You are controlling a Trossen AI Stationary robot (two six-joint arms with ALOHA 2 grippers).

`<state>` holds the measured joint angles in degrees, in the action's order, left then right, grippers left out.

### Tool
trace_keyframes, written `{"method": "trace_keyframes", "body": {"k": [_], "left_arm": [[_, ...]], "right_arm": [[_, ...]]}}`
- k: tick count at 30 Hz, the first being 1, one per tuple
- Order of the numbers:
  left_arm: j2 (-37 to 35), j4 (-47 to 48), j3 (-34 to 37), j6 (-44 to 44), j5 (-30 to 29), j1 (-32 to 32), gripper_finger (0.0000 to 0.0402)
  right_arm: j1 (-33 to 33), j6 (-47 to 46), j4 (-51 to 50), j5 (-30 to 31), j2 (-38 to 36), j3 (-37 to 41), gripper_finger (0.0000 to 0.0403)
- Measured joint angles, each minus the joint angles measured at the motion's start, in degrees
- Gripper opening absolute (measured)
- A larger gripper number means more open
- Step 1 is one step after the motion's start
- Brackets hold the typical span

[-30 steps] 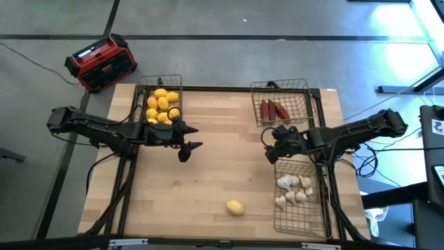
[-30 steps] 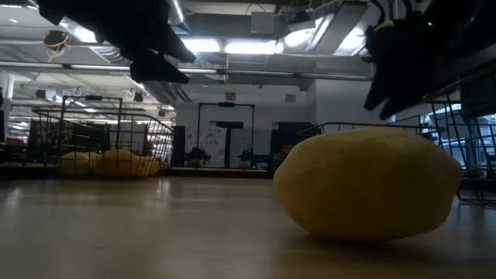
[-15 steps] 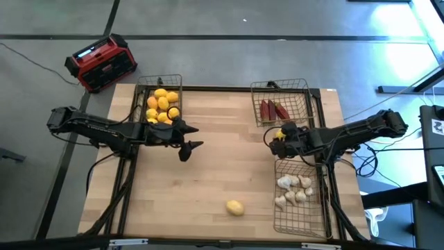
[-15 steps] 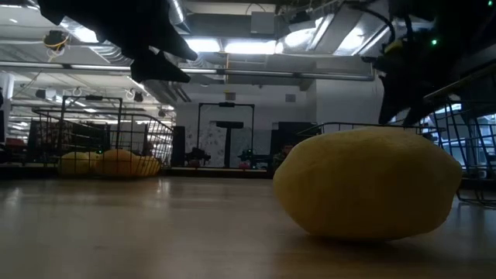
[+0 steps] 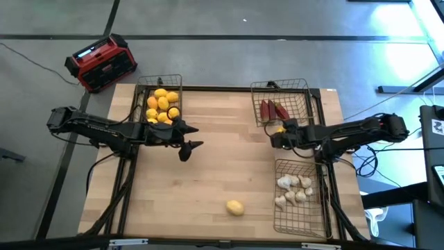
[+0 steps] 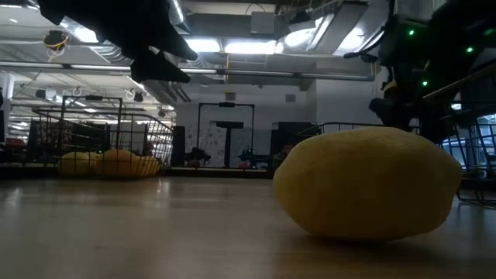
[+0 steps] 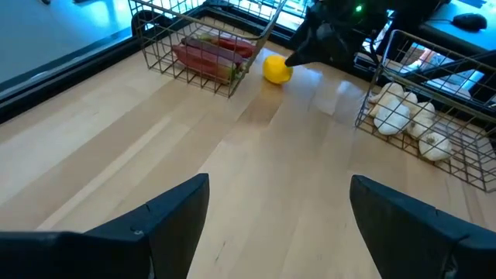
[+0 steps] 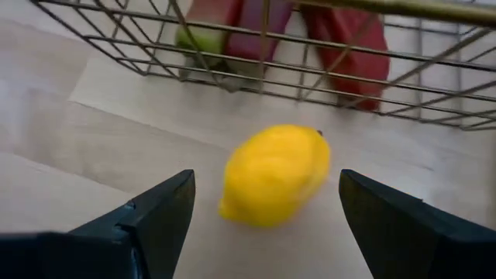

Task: Sort produce into baskets
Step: Put the yellow lemon into the top left wire basket

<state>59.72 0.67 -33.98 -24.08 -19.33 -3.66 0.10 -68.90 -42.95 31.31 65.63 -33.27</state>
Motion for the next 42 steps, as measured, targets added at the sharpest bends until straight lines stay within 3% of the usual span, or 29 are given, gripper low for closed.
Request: {"method": "trace_keyframes", "body": {"k": [9, 25, 28, 36, 42], "left_arm": [[0.0, 0.2, 0.0, 0.0, -0.4, 0.0, 0.0306], [0.0, 0.2, 0.0, 1.0, -1.0, 0.0, 0.0306], [0.0, 0.2, 0.0, 1.5, -1.1, 0.0, 0.0306], [0.0, 0.2, 0.0, 1.7, -1.0, 0.0, 0.0306], [0.0, 0.2, 0.0, 1.7, -1.0, 0.0, 0.0306]], "right_arm": [[-4.0, 1.6, 4.6, -0.9, 2.7, 3.1, 0.0317], [-4.0, 3.0, 10.3, -0.3, 11.5, 3.1, 0.0314], [-4.0, 3.1, 10.7, -0.3, 12.3, 3.1, 0.0293], [-3.8, 7.3, 17.2, -2.3, 12.7, 3.1, 0.0191], [-2.3, 17.2, 29.1, -7.4, 12.7, 3.1, 0.0186]]}}
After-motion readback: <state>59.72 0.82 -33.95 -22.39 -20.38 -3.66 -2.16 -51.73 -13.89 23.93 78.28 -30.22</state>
